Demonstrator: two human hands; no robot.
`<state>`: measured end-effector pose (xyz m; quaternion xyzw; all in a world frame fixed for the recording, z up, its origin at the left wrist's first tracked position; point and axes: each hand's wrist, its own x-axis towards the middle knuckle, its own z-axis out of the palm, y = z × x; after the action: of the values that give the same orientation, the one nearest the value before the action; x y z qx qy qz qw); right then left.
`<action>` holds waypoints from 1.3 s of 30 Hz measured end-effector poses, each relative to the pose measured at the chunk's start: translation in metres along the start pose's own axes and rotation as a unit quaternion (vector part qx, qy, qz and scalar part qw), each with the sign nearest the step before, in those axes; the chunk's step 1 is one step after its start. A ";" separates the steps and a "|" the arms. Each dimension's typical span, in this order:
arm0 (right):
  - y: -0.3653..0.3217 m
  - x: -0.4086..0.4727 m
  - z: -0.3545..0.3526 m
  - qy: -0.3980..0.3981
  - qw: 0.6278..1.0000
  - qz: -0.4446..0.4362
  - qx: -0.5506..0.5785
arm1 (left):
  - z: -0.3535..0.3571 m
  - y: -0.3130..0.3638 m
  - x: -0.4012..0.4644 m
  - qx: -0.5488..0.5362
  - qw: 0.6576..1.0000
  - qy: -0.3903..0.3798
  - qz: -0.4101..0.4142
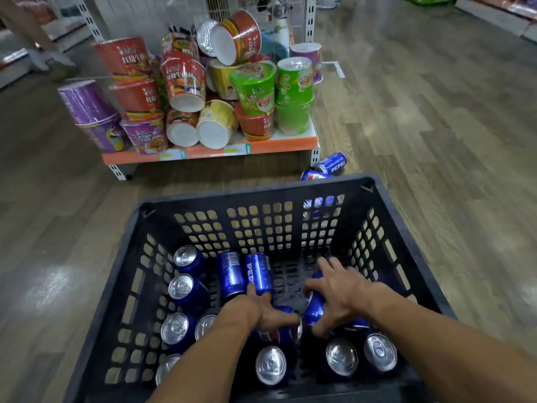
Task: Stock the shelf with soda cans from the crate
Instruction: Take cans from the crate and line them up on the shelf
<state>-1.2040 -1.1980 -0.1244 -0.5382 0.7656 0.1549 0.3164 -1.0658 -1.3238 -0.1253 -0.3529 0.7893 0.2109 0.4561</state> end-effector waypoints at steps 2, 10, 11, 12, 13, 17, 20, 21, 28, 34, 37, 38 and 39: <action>-0.002 0.011 0.003 -0.015 0.999 0.010 -0.045 | -0.003 -0.003 0.003 -0.037 0.998 -0.043 0.007; -0.002 0.034 0.017 -0.095 0.987 0.064 -0.113 | -0.013 -0.007 0.010 -0.147 0.981 -0.122 -0.026; -0.003 0.033 0.017 -0.103 0.985 0.064 -0.122 | -0.012 -0.007 0.013 -0.139 0.982 -0.130 -0.020; -0.004 0.033 0.016 -0.110 0.984 0.059 -0.130 | -0.011 -0.007 0.016 -0.131 0.982 -0.134 -0.009; -0.005 0.032 0.016 -0.112 0.983 0.049 -0.133 | -0.010 -0.008 0.019 -0.122 0.983 -0.137 -0.002; 0.000 0.031 0.019 -0.080 0.995 0.021 -0.059 | -0.010 -0.009 0.024 -0.072 0.983 -0.168 0.030; 0.005 0.028 0.018 -0.088 0.996 0.019 0.000 | -0.011 -0.018 0.027 -0.057 0.988 -0.135 0.046; 0.006 0.027 0.018 -0.107 0.994 0.021 0.033 | -0.010 -0.021 0.028 -0.052 0.990 -0.126 0.044; 0.014 0.032 0.020 -0.177 0.964 0.028 0.195 | -0.001 -0.036 0.045 -0.071 0.990 -0.107 0.060; 0.024 0.023 0.025 -0.079 0.957 0.034 0.278 | 0.000 -0.044 0.042 -0.147 0.984 -0.056 0.088; 0.026 0.010 0.016 -0.019 0.948 0.040 0.316 | 0.002 -0.049 0.033 -0.237 0.967 -0.025 0.089; 0.025 0.004 0.010 -0.008 0.943 0.045 0.329 | 0.003 -0.050 0.029 -0.273 0.958 -0.016 0.091; 0.025 -0.003 0.002 0.005 0.940 0.048 0.339 | 0.003 -0.050 0.022 -0.304 0.948 -0.009 0.091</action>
<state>-1.2258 -1.1850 -0.1265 -0.3623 0.7994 -0.1010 0.4685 -1.0339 -1.3632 -0.1460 -0.3997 0.7121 0.4850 0.3131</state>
